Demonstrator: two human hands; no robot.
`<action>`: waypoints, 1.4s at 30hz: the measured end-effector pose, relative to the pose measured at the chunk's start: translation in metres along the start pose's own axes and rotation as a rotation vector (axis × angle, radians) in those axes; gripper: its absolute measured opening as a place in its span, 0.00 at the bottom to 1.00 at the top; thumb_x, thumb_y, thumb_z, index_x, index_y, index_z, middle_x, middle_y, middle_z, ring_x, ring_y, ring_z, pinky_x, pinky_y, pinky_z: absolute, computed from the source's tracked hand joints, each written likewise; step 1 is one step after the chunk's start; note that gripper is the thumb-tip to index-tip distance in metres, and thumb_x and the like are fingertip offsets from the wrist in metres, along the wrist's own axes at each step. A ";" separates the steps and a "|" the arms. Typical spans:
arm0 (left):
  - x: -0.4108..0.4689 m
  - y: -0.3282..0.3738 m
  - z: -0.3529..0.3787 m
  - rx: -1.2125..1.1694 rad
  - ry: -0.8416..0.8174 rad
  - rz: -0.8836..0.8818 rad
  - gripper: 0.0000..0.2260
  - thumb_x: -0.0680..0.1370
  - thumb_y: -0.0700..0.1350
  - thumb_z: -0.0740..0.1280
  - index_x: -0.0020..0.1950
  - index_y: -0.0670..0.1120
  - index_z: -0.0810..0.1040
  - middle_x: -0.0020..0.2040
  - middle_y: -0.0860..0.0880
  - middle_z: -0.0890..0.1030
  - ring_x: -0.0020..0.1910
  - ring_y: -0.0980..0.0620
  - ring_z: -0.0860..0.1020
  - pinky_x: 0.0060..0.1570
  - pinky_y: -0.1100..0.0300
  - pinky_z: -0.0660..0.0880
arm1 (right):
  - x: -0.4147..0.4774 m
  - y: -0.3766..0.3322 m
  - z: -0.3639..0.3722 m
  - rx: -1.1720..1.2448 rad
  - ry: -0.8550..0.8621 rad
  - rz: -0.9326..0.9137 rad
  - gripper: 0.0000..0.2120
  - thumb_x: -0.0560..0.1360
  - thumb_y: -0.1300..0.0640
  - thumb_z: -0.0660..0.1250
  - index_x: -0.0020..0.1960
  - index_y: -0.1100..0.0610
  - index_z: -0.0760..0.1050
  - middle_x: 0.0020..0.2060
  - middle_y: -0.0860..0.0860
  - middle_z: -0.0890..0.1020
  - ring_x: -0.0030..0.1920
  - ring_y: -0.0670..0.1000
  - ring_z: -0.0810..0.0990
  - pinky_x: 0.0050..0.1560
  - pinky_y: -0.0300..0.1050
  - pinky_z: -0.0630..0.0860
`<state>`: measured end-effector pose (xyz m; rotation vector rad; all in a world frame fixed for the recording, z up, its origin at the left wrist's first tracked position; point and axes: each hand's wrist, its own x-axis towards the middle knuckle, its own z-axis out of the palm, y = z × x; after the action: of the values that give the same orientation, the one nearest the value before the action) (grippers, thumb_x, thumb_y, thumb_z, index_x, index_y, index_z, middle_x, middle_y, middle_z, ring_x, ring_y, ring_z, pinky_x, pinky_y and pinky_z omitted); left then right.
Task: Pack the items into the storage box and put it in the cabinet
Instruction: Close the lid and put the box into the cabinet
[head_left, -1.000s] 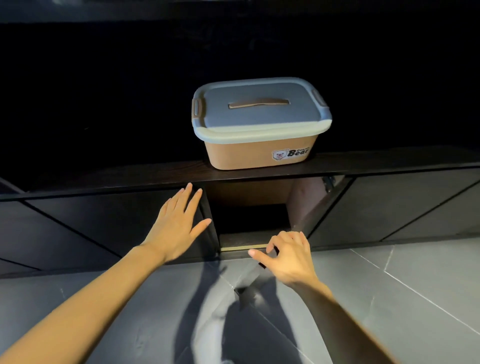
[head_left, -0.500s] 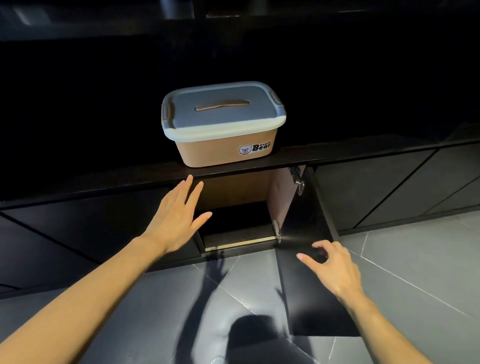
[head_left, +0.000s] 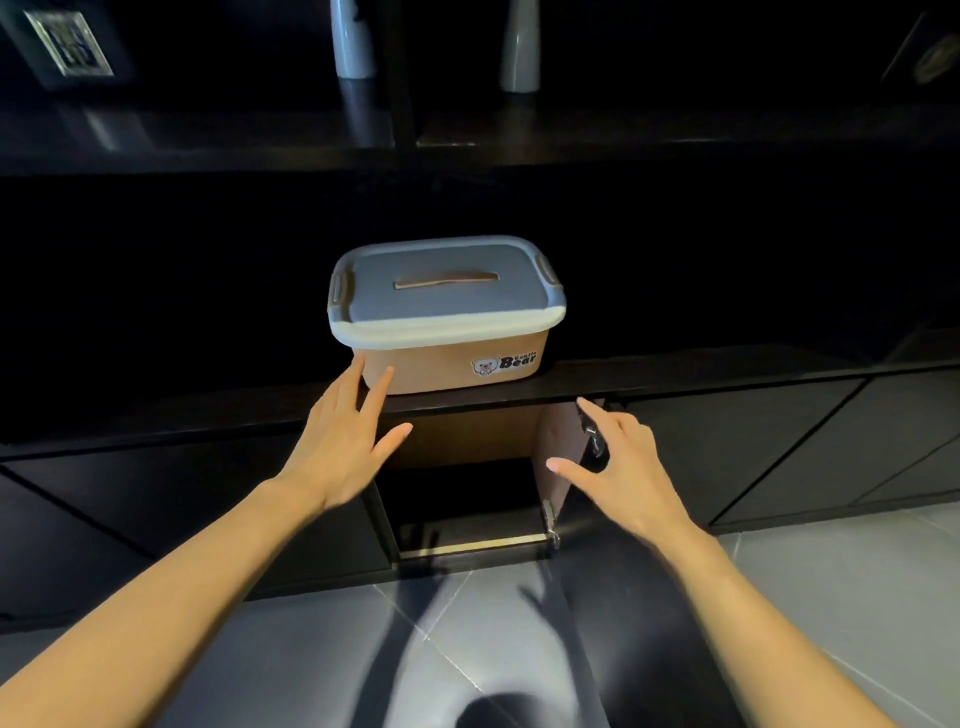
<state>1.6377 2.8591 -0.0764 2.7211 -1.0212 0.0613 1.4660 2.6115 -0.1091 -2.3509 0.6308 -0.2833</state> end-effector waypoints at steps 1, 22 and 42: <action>0.004 -0.002 -0.003 0.001 0.022 -0.004 0.31 0.78 0.58 0.56 0.75 0.48 0.48 0.76 0.41 0.43 0.75 0.43 0.47 0.71 0.48 0.50 | 0.014 -0.013 -0.002 -0.011 0.001 -0.041 0.38 0.66 0.35 0.66 0.71 0.39 0.54 0.68 0.47 0.63 0.69 0.47 0.57 0.60 0.45 0.67; 0.166 -0.088 0.004 -0.707 -0.160 -0.415 0.42 0.63 0.64 0.71 0.69 0.71 0.48 0.73 0.51 0.55 0.70 0.46 0.60 0.67 0.59 0.58 | 0.237 -0.080 0.016 -0.238 -0.134 0.312 0.55 0.57 0.23 0.61 0.72 0.39 0.36 0.75 0.57 0.45 0.74 0.60 0.48 0.71 0.54 0.54; 0.108 -0.042 0.007 -0.519 0.112 -0.510 0.34 0.63 0.65 0.70 0.67 0.59 0.68 0.66 0.43 0.66 0.59 0.46 0.69 0.53 0.58 0.66 | 0.177 -0.063 -0.002 -0.232 -0.182 0.193 0.52 0.53 0.21 0.59 0.72 0.38 0.50 0.67 0.60 0.61 0.64 0.64 0.65 0.59 0.55 0.69</action>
<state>1.7467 2.8185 -0.0783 2.3699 -0.2375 -0.1211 1.6399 2.5607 -0.0601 -2.4746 0.8302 0.0949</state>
